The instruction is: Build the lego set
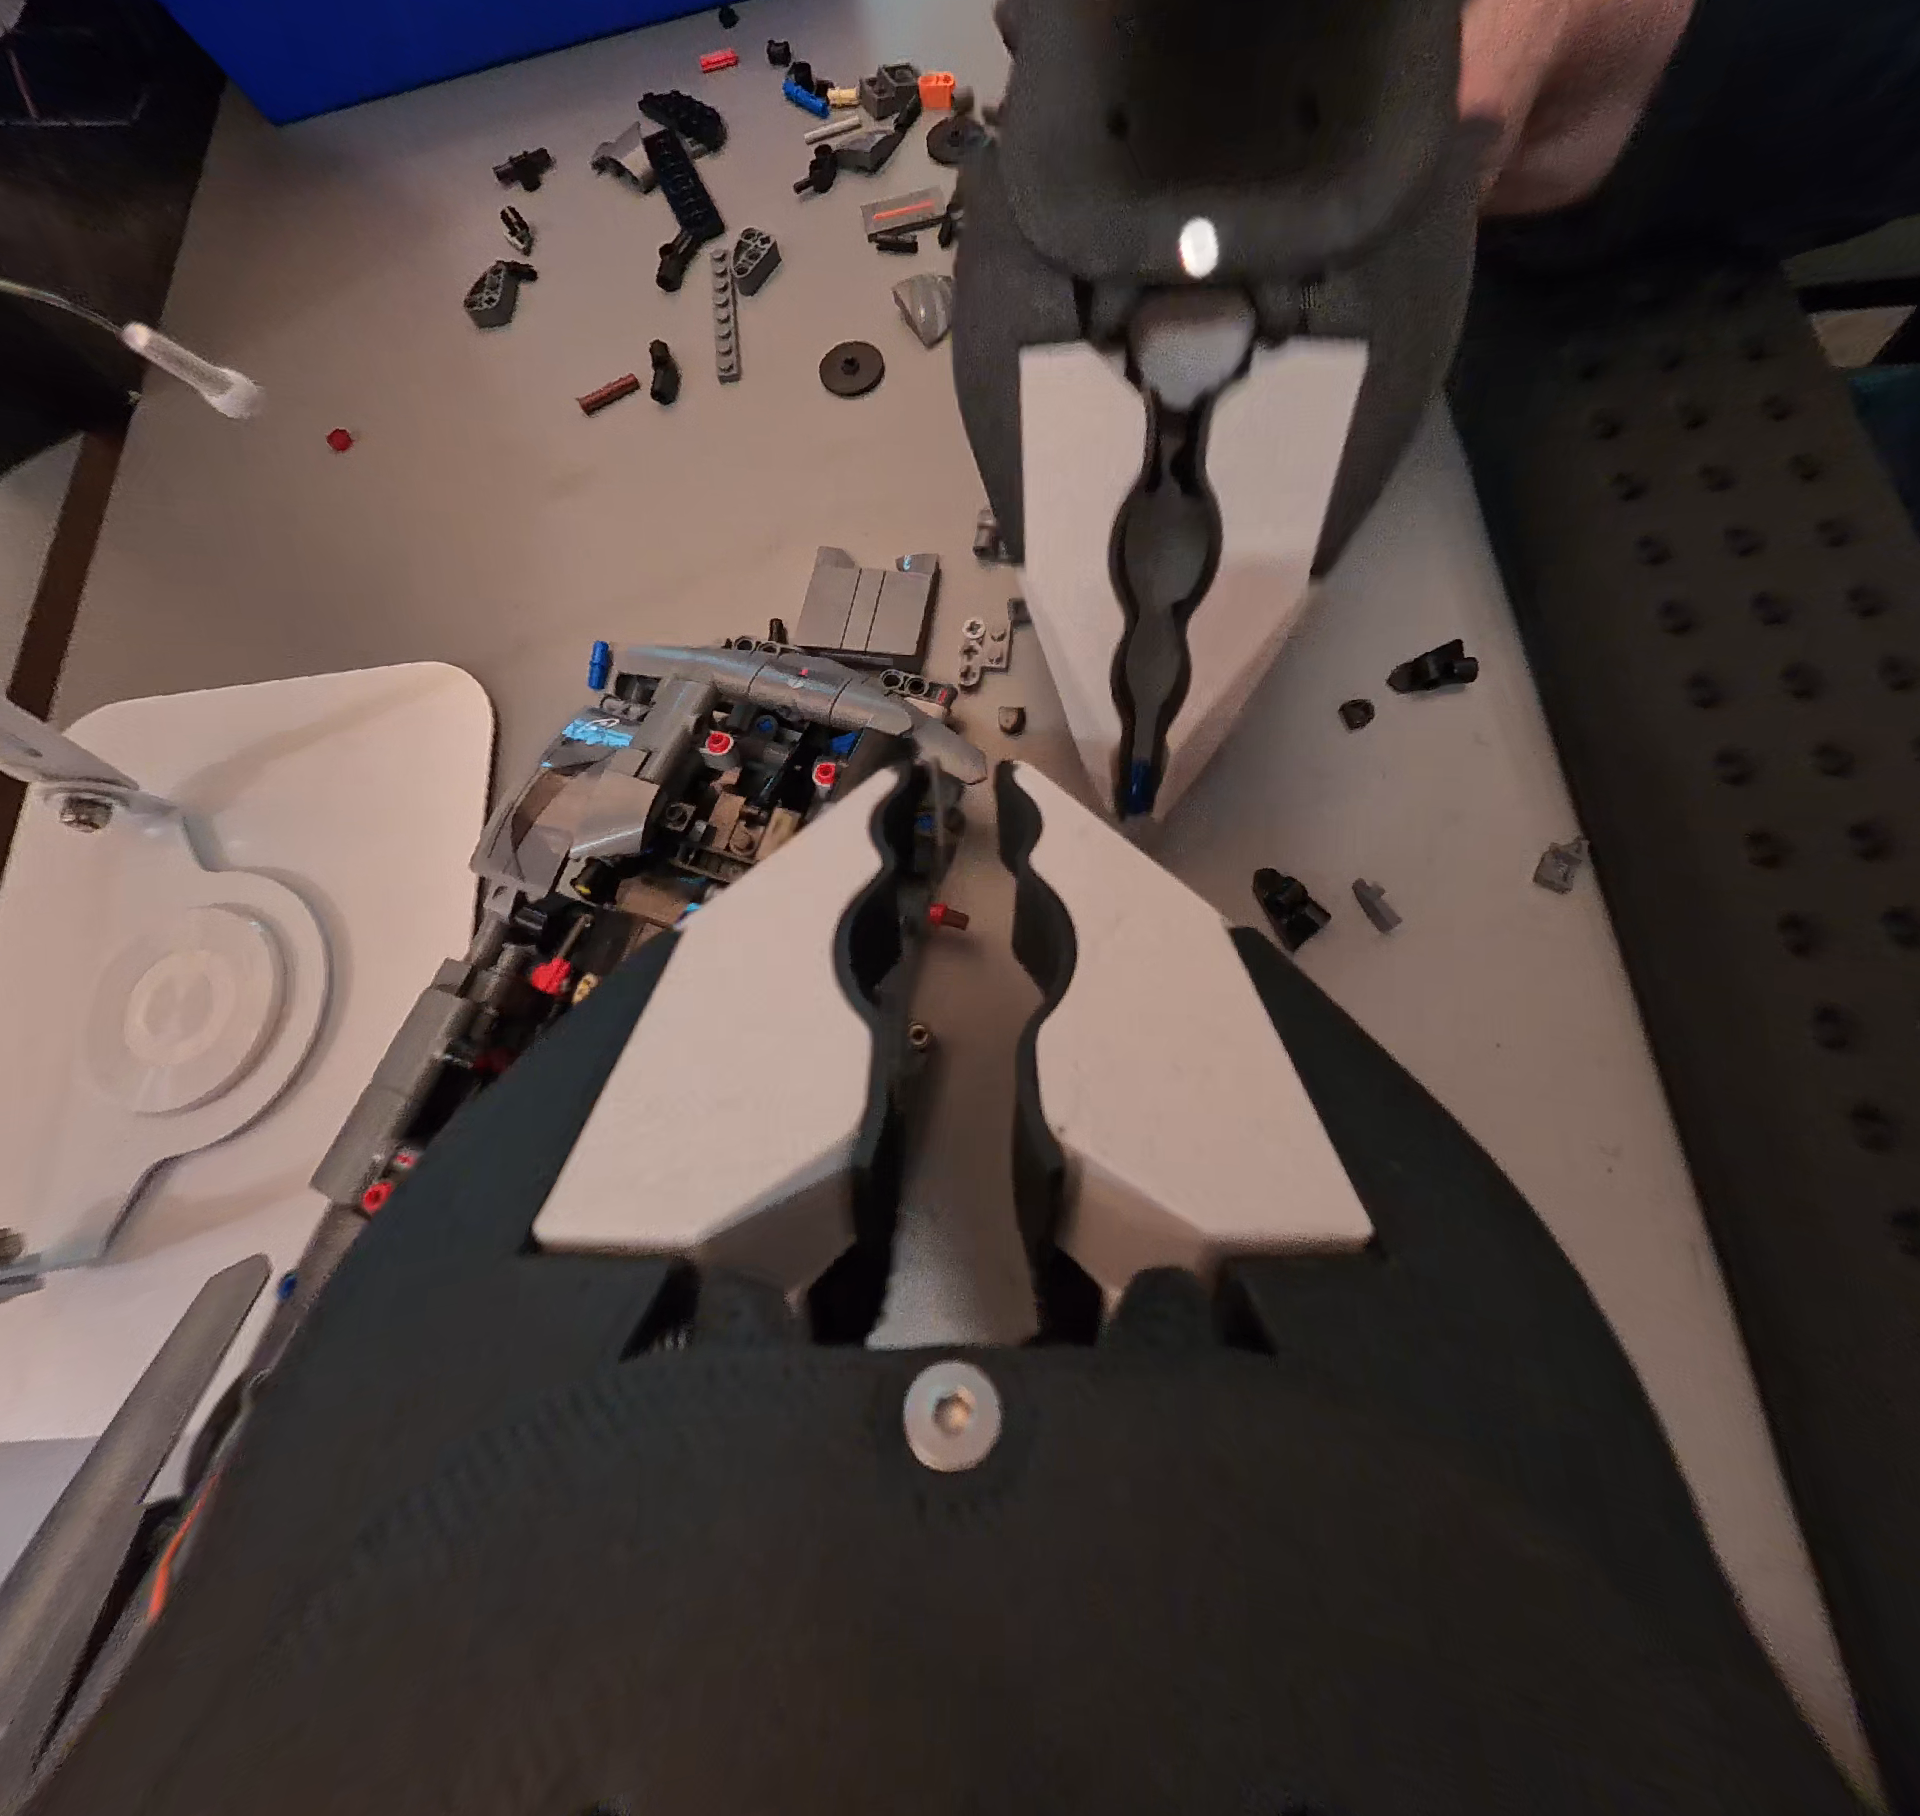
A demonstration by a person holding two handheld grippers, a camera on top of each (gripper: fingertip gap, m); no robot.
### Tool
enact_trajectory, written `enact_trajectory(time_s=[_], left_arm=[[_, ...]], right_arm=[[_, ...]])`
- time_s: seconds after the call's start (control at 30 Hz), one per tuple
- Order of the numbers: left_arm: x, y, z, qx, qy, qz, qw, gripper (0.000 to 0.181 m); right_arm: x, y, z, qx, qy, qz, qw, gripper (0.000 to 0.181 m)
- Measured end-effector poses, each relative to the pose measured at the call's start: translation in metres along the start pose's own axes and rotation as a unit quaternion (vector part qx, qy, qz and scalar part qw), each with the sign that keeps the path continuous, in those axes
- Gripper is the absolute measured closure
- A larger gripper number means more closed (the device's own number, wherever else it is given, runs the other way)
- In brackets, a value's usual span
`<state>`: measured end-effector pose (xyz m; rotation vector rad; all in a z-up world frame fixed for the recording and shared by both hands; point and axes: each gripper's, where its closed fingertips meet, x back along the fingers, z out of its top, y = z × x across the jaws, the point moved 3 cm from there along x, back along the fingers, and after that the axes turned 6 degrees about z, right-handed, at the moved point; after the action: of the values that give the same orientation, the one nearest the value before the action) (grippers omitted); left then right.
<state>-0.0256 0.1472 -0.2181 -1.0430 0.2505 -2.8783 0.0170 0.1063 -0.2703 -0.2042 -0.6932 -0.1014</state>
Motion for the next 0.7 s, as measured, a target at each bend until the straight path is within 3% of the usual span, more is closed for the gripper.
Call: enact_trajectory(time_s=[0.13,0.23,0.33,0.5,0.6,0.7], left_arm=[[0.006,-0.011,0.011,-0.062,-0.019,0.102,0.993,0.124],[0.011,-0.012,0.027,-0.112,-0.008,0.175,0.978,0.12],[0.011,-0.011,0.036,-0.151,-0.005,0.226,0.962,0.121],[0.01,0.004,0.059,-0.204,0.039,0.276,0.938,0.143],[0.009,0.006,0.065,-0.224,0.043,0.323,0.919,0.151],[0.007,0.007,0.067,-0.216,0.048,0.335,0.916,0.153]], right_arm=[[0.05,0.011,0.033,-0.103,0.205,0.054,0.972,0.179],[0.079,0.02,0.046,-0.155,0.32,0.084,0.931,0.18],[0.091,0.024,0.052,-0.183,0.375,0.104,0.903,0.18],[0.099,0.026,0.06,-0.211,0.436,0.13,0.865,0.179],[0.096,0.024,0.063,-0.211,0.437,0.134,0.864,0.18],[0.094,0.024,0.066,-0.215,0.45,0.132,0.857,0.18]])
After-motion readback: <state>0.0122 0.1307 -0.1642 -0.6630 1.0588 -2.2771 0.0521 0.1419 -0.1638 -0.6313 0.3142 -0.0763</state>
